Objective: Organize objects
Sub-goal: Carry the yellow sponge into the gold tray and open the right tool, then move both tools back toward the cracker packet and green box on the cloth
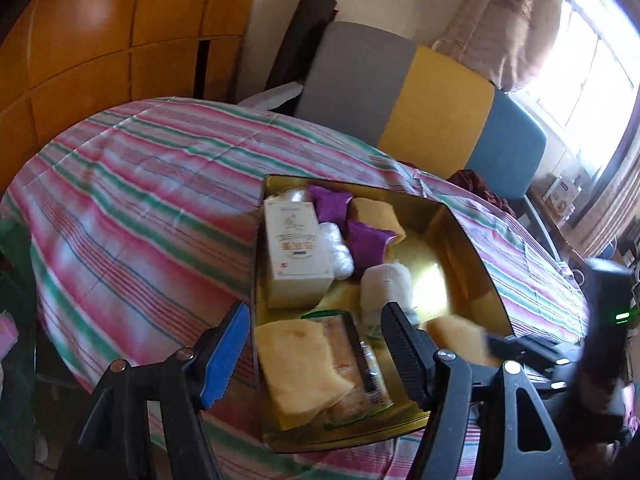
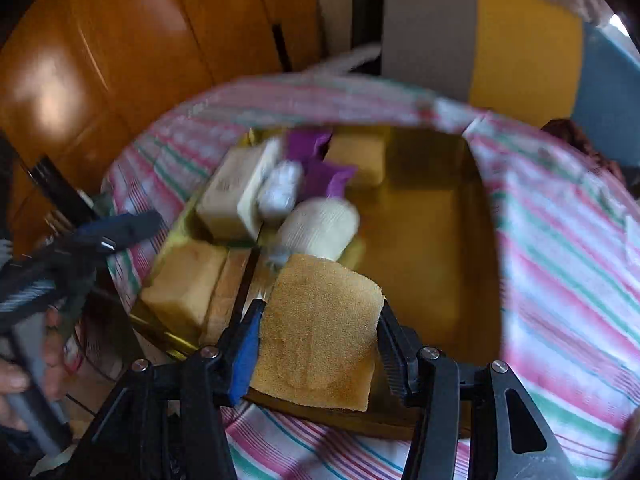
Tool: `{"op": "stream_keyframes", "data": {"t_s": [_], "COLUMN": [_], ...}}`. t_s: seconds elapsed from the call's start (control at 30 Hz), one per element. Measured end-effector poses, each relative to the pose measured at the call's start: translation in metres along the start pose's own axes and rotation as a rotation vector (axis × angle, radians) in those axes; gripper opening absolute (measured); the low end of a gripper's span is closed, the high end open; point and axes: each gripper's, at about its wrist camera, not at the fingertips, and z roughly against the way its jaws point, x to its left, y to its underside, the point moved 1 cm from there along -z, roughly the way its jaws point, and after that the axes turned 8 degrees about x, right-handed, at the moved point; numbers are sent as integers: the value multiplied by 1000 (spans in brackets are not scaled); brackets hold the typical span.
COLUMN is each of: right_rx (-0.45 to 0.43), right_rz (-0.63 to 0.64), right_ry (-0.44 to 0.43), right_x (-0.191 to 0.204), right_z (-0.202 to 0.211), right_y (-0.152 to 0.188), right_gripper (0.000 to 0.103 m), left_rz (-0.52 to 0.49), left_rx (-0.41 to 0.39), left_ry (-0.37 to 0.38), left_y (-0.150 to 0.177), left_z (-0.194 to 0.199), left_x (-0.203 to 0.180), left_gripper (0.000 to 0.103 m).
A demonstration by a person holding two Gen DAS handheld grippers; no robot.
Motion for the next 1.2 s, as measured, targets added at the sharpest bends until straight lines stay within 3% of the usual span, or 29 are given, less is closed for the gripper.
{"op": "stream_keyframes", "data": {"t_s": [0.13, 0.27, 0.4, 0.63, 1.2], "right_rx": [79, 91, 42, -98, -220], "right_rz": [4, 29, 39, 72, 32], "right_ry": [-29, 17, 54, 155, 260], "right_x": [11, 22, 28, 39, 16], "right_z": [-35, -45, -32, 10, 76], "right_y": [-1, 3, 6, 13, 34], "right_gripper": [58, 61, 71, 76, 77], "left_rz": [14, 25, 30, 15, -101], "left_rx": [14, 16, 2, -7, 8], "left_ry": [-4, -10, -15, -18, -5], "left_y": [5, 8, 7, 7, 11], "left_z": [-4, -5, -2, 3, 5], "left_x": [7, 11, 12, 6, -43], "left_gripper": [69, 69, 69, 69, 69]}}
